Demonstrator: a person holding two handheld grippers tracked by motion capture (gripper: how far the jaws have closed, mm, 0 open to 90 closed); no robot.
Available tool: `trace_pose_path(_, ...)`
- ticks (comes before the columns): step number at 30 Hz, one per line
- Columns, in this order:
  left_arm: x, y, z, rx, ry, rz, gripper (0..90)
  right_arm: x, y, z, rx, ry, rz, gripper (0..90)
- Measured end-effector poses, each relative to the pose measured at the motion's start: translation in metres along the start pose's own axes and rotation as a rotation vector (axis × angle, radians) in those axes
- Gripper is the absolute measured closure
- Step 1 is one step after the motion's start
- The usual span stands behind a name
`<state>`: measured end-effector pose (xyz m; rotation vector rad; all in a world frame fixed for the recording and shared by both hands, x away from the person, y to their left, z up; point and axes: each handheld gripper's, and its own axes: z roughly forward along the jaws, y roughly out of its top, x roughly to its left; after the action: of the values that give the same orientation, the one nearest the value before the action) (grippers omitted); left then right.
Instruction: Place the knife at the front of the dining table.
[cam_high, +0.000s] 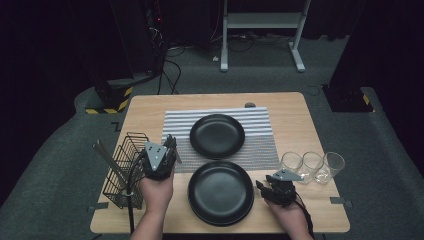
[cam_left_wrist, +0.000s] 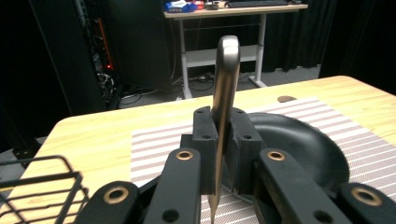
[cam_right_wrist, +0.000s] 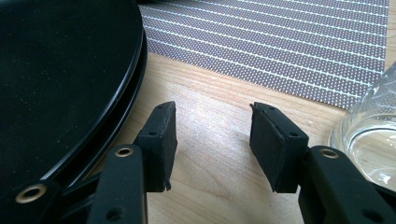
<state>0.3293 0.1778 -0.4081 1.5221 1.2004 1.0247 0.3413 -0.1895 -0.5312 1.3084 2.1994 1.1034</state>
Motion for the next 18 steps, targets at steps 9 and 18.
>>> trace_pose_path(9, 0.003, -0.003, 0.0, 0.018, 0.007, -0.01, 83.0, 0.0, 0.0, 0.0, 0.0, -0.002, -0.005, 50.9)
trace_pose_path(18, 0.004, 0.004, 0.016, 0.033, -0.004, -0.03, 82.6, 0.0, 0.0, 0.0, 0.001, -0.001, -0.006, 50.9)
